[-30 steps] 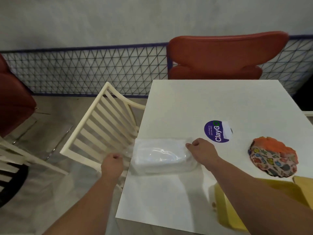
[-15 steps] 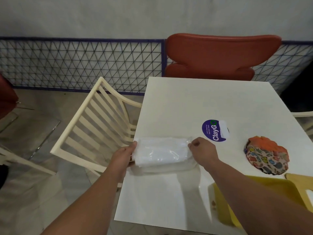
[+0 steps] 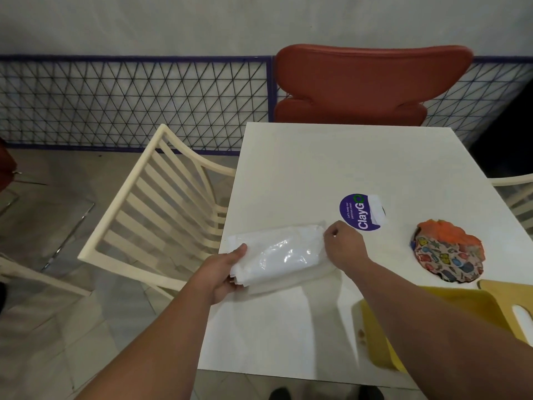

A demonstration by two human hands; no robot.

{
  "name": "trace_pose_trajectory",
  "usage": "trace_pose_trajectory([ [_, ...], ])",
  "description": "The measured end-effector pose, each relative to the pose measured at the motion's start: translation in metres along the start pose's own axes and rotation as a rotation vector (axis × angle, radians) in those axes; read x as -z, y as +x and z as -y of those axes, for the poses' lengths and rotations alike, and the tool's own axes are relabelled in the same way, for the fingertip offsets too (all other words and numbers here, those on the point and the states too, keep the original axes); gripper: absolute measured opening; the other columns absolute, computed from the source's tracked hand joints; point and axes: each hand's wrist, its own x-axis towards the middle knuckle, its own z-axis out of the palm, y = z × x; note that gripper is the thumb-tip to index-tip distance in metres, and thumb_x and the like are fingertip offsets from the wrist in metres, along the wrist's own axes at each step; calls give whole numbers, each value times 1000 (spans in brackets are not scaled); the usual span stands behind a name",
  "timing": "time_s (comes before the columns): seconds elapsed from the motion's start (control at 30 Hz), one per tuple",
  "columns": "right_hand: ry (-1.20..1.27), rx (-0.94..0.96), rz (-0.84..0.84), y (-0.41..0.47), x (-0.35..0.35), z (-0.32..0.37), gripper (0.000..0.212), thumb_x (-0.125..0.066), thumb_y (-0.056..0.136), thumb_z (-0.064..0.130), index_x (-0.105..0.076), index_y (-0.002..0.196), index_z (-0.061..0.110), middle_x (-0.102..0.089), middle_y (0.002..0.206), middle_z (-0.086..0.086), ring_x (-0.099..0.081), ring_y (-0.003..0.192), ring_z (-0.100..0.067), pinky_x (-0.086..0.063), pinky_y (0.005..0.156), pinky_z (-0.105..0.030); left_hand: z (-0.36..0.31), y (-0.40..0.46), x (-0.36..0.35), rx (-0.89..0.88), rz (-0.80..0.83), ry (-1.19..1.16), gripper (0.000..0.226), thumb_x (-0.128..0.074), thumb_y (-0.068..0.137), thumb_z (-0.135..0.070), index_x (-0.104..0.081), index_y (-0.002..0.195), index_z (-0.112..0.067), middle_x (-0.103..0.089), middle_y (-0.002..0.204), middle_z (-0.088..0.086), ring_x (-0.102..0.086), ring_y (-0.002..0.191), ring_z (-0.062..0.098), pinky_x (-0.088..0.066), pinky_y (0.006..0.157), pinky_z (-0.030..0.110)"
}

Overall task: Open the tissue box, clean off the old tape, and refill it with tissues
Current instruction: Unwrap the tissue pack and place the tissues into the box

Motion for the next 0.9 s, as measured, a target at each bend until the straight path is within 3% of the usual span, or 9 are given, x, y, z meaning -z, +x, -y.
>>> trace_pose_trajectory([
  [0.13, 89, -38, 16, -3, -5, -3, 21, -55, 95, 33, -59, 91, 12, -60, 81, 3, -55, 81, -17, -39, 67, -28, 2, -1, -6, 5, -24, -12, 39, -77, 78, -28, -67, 104, 0, -71, 84, 12, -63, 64, 27, -52, 61, 36],
  [0.4, 52, 17, -49, -1, -10, 2, 15, -49, 97, 13, -58, 84, 13, -61, 86, -2, -54, 77, -20, -39, 60, -27, 6, -1, -5, -5, -21, -87, 29, -71, 85, -26, -64, 105, -6, -72, 86, 8, -64, 76, 27, -52, 68, 39],
  [0.57, 47, 47, -73, 0, -10, 4, 16, -48, 96, 8, -54, 82, 13, -52, 76, 7, -49, 73, -16, -32, 55, -18, 10, -4, 9, -2, -12, -132, 21, -65, 89, -24, -64, 102, -9, -73, 86, 5, -65, 79, 23, -53, 66, 37],
  [0.7, 52, 49, -68, 0, -10, 1, 17, -48, 98, 12, -52, 82, 13, -53, 77, 5, -50, 74, -17, -34, 59, -28, 14, -3, 18, 28, -25, -202, 24, -58, 94, -20, -64, 113, -6, -71, 88, 8, -62, 75, 24, -50, 64, 36],
  [0.77, 37, 56, -63, 1, -10, 0, 16, -48, 99, 14, -52, 84, 12, -55, 80, 1, -50, 74, -18, -35, 64, -29, 13, -4, 16, 35, 11, -229, 28, -65, 85, -25, -66, 110, -11, -71, 93, 8, -63, 75, 26, -48, 61, 34],
  [0.83, 28, 58, -65, 1, -10, 0, 16, -48, 100, 16, -53, 85, 12, -55, 80, 1, -50, 73, -17, -35, 63, -29, 13, -4, 11, 38, 54, -224, 40, -75, 71, -31, -69, 107, -15, -72, 102, 6, -67, 87, 28, -53, 70, 37],
  [0.9, 19, 59, -67, 1, -10, -1, 16, -48, 100, 17, -53, 86, 11, -54, 78, 2, -49, 70, -15, -34, 57, -27, 16, -2, 9, 42, 65, -243, 48, -77, 69, -29, -67, 113, -12, -71, 109, 8, -66, 100, 30, -52, 88, 45],
])
